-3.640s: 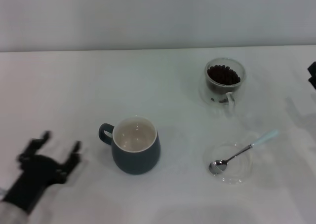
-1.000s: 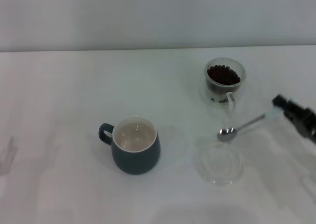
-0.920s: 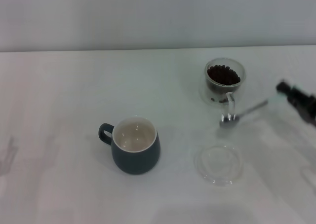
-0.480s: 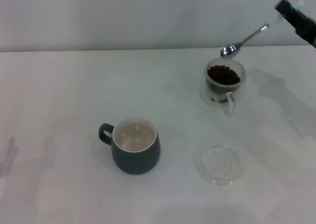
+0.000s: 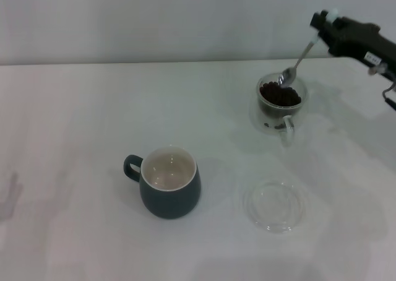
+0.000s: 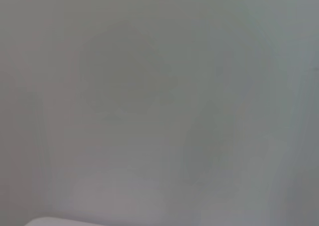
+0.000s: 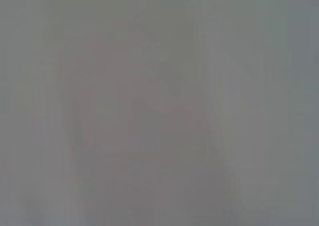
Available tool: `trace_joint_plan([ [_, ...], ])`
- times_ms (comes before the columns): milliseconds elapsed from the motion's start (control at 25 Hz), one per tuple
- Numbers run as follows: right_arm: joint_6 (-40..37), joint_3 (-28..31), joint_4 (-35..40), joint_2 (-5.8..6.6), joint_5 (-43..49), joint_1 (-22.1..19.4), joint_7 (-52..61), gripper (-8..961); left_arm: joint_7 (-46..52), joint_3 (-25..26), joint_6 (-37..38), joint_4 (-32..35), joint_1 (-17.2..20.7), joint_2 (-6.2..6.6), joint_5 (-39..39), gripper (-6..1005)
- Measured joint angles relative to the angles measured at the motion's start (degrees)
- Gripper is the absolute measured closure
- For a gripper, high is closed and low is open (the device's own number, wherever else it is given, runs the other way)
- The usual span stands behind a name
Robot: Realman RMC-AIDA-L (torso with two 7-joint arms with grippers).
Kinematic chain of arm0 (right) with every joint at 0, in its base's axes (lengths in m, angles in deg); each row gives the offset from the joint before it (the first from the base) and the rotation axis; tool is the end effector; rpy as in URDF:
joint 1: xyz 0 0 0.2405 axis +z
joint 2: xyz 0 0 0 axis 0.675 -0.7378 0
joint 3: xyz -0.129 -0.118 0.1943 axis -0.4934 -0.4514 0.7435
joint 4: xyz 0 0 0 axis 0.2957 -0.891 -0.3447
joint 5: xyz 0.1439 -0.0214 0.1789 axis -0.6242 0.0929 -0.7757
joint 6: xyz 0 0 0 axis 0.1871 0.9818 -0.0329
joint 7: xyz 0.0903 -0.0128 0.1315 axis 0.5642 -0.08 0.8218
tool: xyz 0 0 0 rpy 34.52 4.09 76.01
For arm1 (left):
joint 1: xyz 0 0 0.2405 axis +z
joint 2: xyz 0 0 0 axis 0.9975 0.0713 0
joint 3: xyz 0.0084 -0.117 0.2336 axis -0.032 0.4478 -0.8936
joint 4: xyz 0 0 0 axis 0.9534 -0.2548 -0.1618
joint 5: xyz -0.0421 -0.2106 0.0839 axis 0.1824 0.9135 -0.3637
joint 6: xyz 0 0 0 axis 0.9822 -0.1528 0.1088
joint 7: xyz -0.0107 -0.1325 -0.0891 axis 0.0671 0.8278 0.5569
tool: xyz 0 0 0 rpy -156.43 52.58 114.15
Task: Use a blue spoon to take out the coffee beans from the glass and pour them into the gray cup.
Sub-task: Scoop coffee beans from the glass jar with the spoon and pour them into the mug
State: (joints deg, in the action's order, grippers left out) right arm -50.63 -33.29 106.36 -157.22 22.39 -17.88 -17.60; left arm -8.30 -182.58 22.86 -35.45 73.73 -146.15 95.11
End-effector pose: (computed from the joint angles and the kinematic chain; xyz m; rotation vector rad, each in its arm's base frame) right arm 0.2930 0.4241 0.0347 -1.9749 0.7247 0.8954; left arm -0.3981 0.2567 -0.0269 -1.4524 -0.7258 -0.7451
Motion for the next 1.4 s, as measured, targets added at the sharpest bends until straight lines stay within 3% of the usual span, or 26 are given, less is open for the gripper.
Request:
trace_joint_plan([
  [360,7.6,-5.3,-0.4,-0.09,-0.1,0.6,-2.1,802,0.0,0.0,-0.1,0.0,-0.8,0.04,0.0,107],
  [760,10.2,-6.1,-3.0,-0.22,-4.8,1.3,-0.9,802,-0.1,-0.1,-0.9,0.0,-1.4,0.08,-0.1,107],
  [1400,10.8,-5.2,-7.2,0.11,-7.0,1.0,21.5,803,-0.1,-0.1,-1.3,-0.4,-1.0,0.23,0.0,107],
])
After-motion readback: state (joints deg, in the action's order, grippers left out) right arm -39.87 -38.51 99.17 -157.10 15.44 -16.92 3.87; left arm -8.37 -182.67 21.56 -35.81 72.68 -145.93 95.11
